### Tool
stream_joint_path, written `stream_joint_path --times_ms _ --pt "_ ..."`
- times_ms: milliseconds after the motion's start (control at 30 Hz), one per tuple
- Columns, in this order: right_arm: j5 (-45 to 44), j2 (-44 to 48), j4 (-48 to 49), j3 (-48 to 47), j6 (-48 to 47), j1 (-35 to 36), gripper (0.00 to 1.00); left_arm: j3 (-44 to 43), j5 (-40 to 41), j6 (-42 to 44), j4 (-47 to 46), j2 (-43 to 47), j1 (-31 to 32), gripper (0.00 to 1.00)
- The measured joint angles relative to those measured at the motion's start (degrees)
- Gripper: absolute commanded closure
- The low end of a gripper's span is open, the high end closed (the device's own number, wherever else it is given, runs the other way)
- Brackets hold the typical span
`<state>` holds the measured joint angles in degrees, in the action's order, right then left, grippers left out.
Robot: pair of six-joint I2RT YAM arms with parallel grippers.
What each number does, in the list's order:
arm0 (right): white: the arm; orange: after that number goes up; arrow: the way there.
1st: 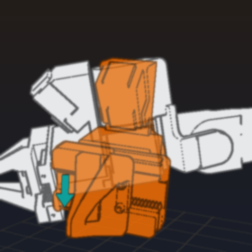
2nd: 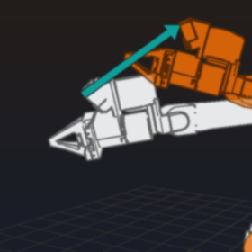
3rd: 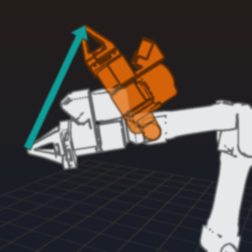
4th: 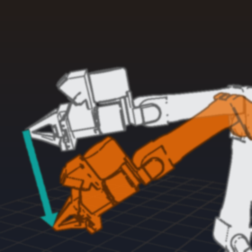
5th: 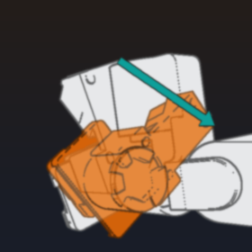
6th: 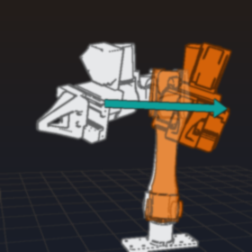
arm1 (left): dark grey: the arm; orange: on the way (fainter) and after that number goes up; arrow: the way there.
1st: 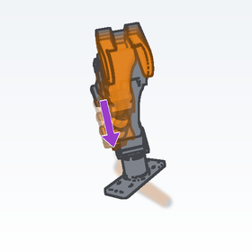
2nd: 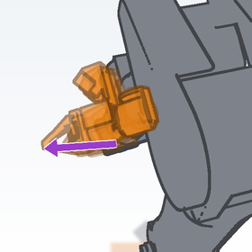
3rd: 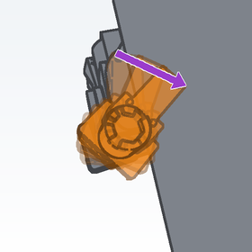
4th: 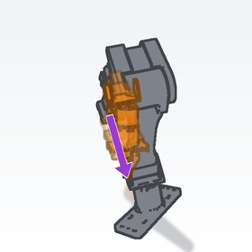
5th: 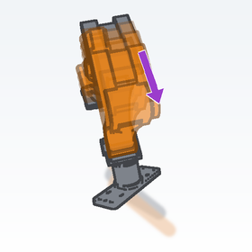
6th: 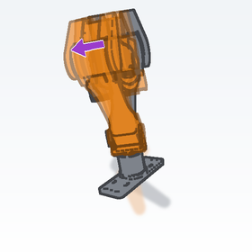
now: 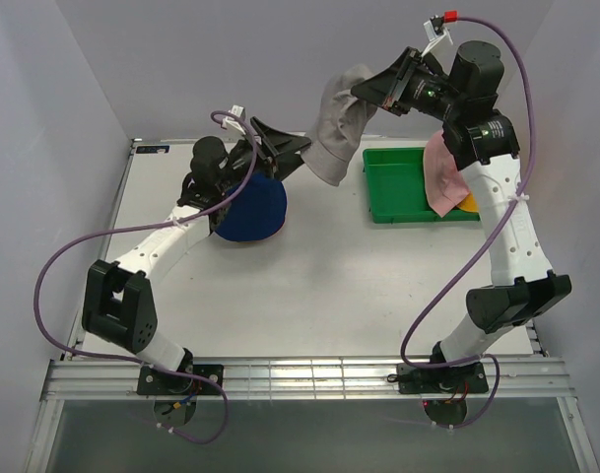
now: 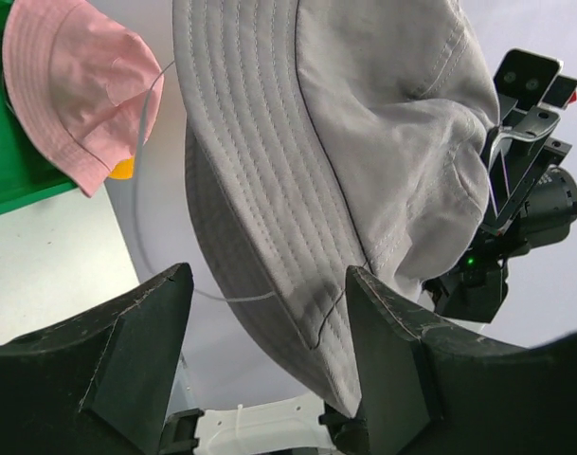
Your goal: Stack the hats
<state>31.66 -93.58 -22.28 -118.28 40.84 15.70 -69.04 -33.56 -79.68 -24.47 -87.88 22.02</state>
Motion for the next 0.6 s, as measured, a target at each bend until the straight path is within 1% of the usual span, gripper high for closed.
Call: stream_joint_path --times_ms 167,333,367,433,500,567,600 --pt "0.4 0.7 0.9 0.9 0.8 1.1 0.92 0.0 3.0 -3.5 -2.9 -0.8 1.3 0.26" --pt "0.7 0.9 1.3 1.3 0.8 1.7 0.92 0.0 4.7 -5.6 -4.1 -2.0 1.5 0.30" --pt "0.8 1.1 1.4 1.7 0.8 1.7 0.92 0.0 5.0 -5.7 -4.2 -2.0 1.5 0.35" --pt "0.9 1.4 1.4 2.2 0.8 1.7 0.92 0.0 5.7 -5.8 -4.7 -1.9 1.5 0.40" --pt "1.3 1.5 1.5 2.8 0.8 1.7 0.92 0.0 6.3 -5.8 -4.7 -1.9 1.5 0.50" --pt "1.6 1.5 1.4 3.1 0.7 1.7 0.92 0.0 6.7 -5.2 -4.7 -1.9 1.5 0.55" --pt "1.8 1.5 1.4 3.2 0.6 1.7 0.92 0.0 6.9 -5.0 -4.7 -1.9 1.4 0.63"
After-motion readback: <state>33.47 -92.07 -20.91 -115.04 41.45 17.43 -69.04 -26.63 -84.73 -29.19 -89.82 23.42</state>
